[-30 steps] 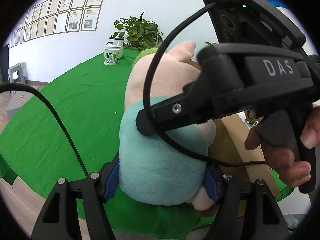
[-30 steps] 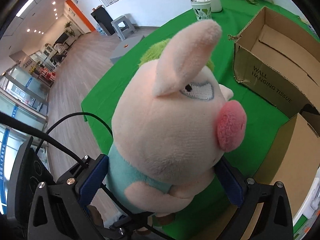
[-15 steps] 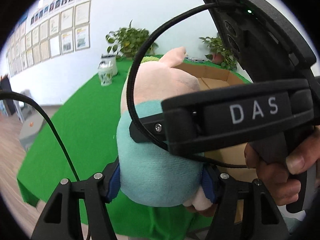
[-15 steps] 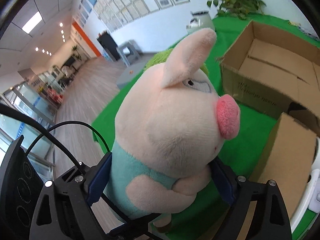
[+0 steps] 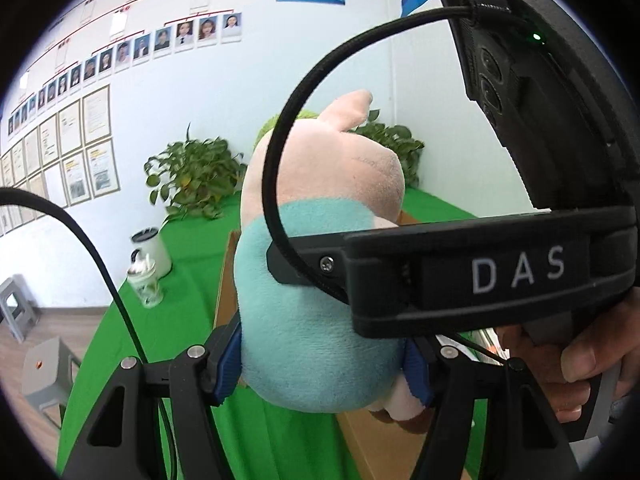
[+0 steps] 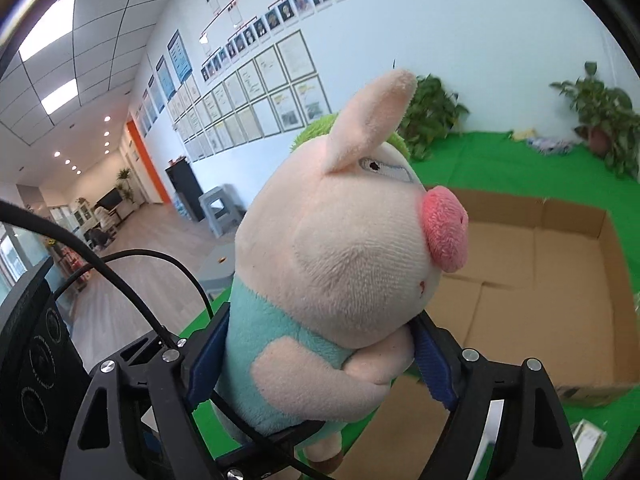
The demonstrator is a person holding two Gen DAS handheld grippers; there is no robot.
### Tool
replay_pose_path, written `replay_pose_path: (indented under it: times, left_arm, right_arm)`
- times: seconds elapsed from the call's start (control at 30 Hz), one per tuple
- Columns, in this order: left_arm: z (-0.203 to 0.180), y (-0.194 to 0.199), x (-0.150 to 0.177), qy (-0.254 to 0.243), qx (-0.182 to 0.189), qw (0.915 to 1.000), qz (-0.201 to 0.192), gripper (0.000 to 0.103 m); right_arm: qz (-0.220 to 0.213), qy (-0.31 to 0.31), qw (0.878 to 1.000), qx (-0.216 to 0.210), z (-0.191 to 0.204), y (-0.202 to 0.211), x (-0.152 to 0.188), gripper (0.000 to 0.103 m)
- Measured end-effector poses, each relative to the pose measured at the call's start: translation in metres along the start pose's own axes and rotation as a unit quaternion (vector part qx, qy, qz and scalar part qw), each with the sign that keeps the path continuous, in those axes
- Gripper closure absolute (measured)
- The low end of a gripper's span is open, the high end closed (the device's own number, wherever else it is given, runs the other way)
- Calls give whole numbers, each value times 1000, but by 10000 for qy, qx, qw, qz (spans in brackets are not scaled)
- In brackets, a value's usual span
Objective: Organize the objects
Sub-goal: 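Carry the plush pig with the right tool over the open cardboard box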
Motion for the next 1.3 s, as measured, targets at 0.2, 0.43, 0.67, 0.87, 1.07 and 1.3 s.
replay_pose_path:
  times: [0.2,0.43,0.67,0.87,1.07,1.3]
  left_arm:
    - [12,-21,-29,54,175,9997,-145,38]
    - [19,-46,-37,310,179,9993,-127,38]
    - [44,-82,-30,574,73,9980,259,38]
    - [76,-112,-15,776,-44,9948,663,38]
    - [100,-136,5,1032,-302,9869,1205,38]
    - [112,-143,32,1370,-355,9752,1700,35]
  right_arm:
    - [-164,54,9994,287,-36,29,-43,23]
    - [-17,264,9992,305,-69,-27,-95,23]
    - [409,318,9986,42,-86,-134,-112,23]
    - [754,231,9967,-187,-80,-224,-110,23]
    - [1204,130,9906,-636,-95,-298,-90,24]
    - [1681,79,9831,-720,-91,-358,-60,25]
Point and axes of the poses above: each gripper's, at about its wrist camera, not at the fingertips, and y roughly against the way its jaws point, z to its left, x to its underside, the point moved 3 cm from there along -y, roughly the way its jaws point, and after that the axes turned 15 degrees about x, right-handed, at the moved point
